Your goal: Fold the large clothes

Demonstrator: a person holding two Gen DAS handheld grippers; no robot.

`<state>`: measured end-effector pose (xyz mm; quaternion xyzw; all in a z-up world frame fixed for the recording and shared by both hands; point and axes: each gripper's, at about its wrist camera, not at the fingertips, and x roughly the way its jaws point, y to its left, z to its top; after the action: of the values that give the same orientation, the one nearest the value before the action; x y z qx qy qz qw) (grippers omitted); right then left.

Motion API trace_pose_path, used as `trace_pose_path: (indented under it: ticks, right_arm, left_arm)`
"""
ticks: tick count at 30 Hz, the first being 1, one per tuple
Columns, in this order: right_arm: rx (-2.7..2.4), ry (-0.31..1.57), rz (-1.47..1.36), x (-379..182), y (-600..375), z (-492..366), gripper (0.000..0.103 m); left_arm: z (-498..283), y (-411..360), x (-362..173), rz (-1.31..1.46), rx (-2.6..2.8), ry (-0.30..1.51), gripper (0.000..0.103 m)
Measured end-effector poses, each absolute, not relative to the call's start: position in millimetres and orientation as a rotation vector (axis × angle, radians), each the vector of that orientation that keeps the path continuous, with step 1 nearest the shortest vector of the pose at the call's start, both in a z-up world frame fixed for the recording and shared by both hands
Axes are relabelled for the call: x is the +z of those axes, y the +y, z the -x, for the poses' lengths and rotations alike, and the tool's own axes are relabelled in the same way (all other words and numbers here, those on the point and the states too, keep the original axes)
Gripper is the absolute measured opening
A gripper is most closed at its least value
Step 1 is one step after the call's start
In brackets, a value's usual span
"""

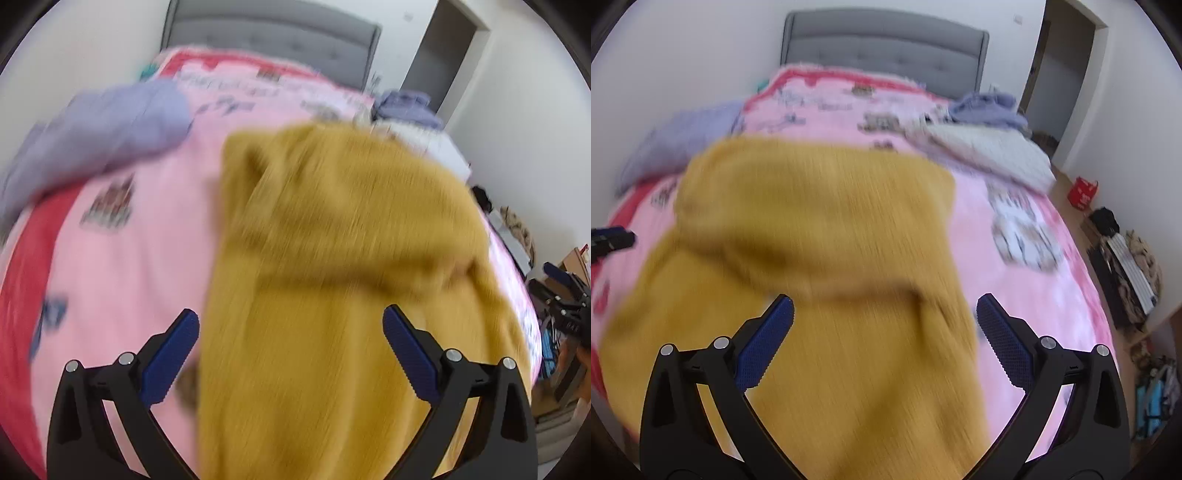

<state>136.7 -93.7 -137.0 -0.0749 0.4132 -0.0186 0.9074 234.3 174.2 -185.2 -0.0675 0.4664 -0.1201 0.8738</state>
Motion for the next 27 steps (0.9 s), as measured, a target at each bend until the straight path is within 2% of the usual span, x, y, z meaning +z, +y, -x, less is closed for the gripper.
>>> trace_pose_path:
  ticks: [4,11,19,27]
  right_arm:
    - [-0.052,0.959,0.172,-158.2,-127.1,-74.6,0.095]
    - [-0.109,1.086,0.077,-196.8,-176.6,3.3,0.095]
    - [-0.077,1.128,0.0,-236.1,-193.4,30.1,0.095]
    - [-0.083,1.148,-0.122,-255.3,-208.1,28.9,0.095]
  left_arm:
    - [-163.4,208.6,-210.4,0.179,-0.228,1.035,0.098]
    - [-86.6,228.1,-242.9,0.219,-0.159,1.186,0.098]
    - [-51.8,218.3,-261.0,0.272,-0.164,1.227,0.098]
    - [-52.1,219.4,-275.7,0.34,-0.131,1.244,0.098]
